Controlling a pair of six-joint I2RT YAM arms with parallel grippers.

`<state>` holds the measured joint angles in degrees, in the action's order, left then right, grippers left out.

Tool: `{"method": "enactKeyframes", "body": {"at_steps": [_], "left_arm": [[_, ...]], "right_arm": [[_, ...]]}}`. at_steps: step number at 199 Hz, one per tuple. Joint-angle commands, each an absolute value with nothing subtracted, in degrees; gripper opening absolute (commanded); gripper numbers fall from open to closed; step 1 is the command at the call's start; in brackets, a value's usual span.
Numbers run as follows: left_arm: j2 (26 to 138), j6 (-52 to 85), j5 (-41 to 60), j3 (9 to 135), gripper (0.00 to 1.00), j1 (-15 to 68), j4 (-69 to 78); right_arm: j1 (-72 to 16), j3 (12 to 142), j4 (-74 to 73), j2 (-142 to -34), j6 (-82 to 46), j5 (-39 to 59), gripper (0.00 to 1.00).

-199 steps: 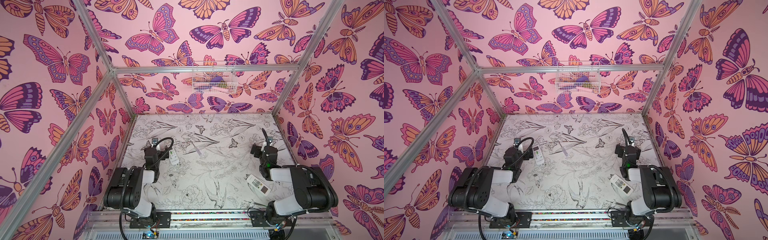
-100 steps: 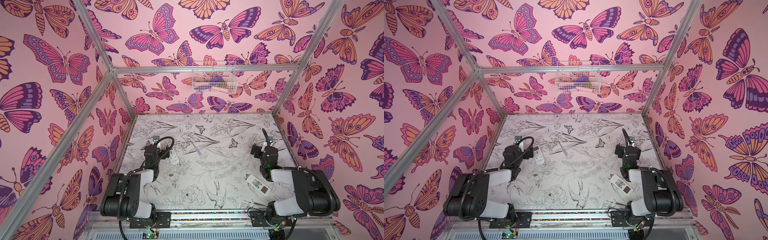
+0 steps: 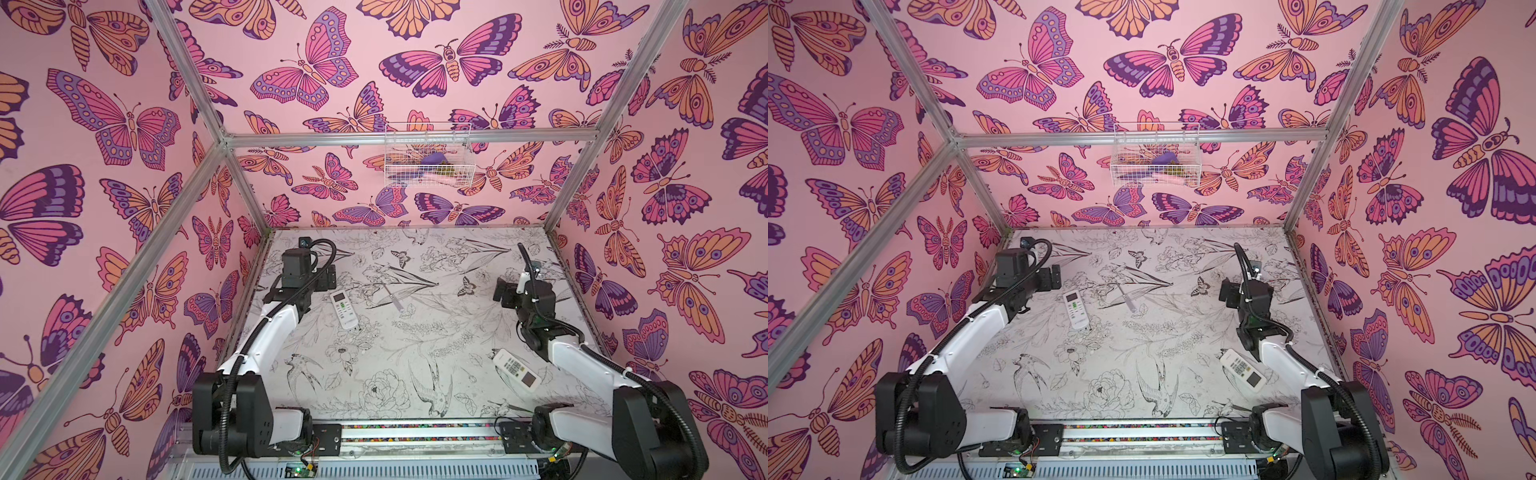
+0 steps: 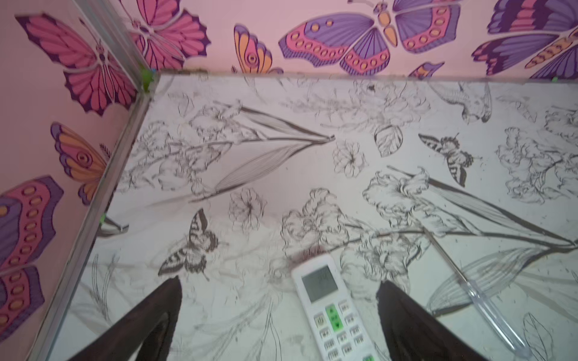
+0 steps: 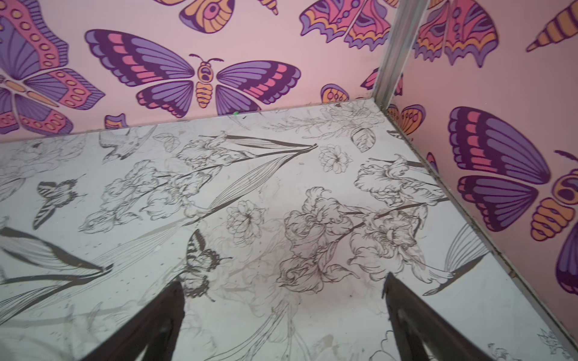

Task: Unload the batteries from the remote control
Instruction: 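Reach the right gripper across toward the remote near the left arm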

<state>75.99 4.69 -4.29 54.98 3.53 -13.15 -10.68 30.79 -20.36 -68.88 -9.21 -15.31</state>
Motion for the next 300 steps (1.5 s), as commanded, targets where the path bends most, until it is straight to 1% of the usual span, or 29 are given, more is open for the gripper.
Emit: {"method": "enactKeyframes", "body": {"at_steps": [1,17,33,69,83,101,149,154,185,196,212,243,268,300], "left_arm": [[75.1,8.5,-1.7,54.4,0.99,3.0,-21.0],[74.9,8.6,-2.0,55.1,0.99,2.8,-21.9],[74.9,9.2,-0.7,54.5,0.99,2.9,-21.3],[74.3,9.9,1.9,53.0,0.99,2.7,-21.0],[74.2,10.2,2.1,52.7,0.99,2.6,-20.6],[73.7,10.9,1.9,53.2,0.99,1.9,-21.1],[73.5,12.6,-4.5,52.9,0.99,1.5,-21.1],[71.4,12.7,-4.8,53.1,0.99,1.4,-21.3],[71.1,14.1,-6.9,53.1,0.99,1.2,-20.7],[70.6,14.6,-7.0,53.5,0.99,0.8,-21.4],[70.1,14.8,-8.7,53.7,0.99,0.5,-22.0],[69.2,14.6,-10.8,53.5,0.99,0.4,-21.4],[69.1,14.8,-13.0,53.8,0.99,0.4,-21.6],[69.0,15.0,-12.9,54.1,0.99,0.3,-22.2]], "right_arm": [[-14.5,36.2,-12.0,-68.9,-11.7,-13.5,1.0],[-17.7,39.9,-5.4,-70.0,-11.3,-12.8,0.99],[-19.7,41.7,-1.7,-70.6,-11.3,-12.0,0.99],[-20.6,45.8,8.4,-70.9,-12.6,-5.9,1.0],[-22.8,47.2,10.0,-71.5,-11.8,-5.8,1.0],[-28.2,48.9,10.0,-72.8,-11.4,-8.1,0.99],[-43.0,53.0,1.8,-80.5,-15.3,-13.2,1.0],[-44.5,53.8,1.2,-81.8,-15.8,-13.9,1.0],[-52.7,57.8,-5.7,-89.6,-16.4,-15.6,1.0],[-54.9,59.8,-7.9,-94.4,-16.2,-15.6,0.99],[-56.9,63.0,-9.2,-98.2,-16.9,-15.4,0.99],[-60.3,66.7,-16.1,-107.4,-16.6,-13.8,0.99],[-61.7,70.5,-16.6,-113.1,-15.4,-13.6,0.99],[-62.4,74.3,-18.2,-119.8,-15.4,-13.4,0.99]]}}
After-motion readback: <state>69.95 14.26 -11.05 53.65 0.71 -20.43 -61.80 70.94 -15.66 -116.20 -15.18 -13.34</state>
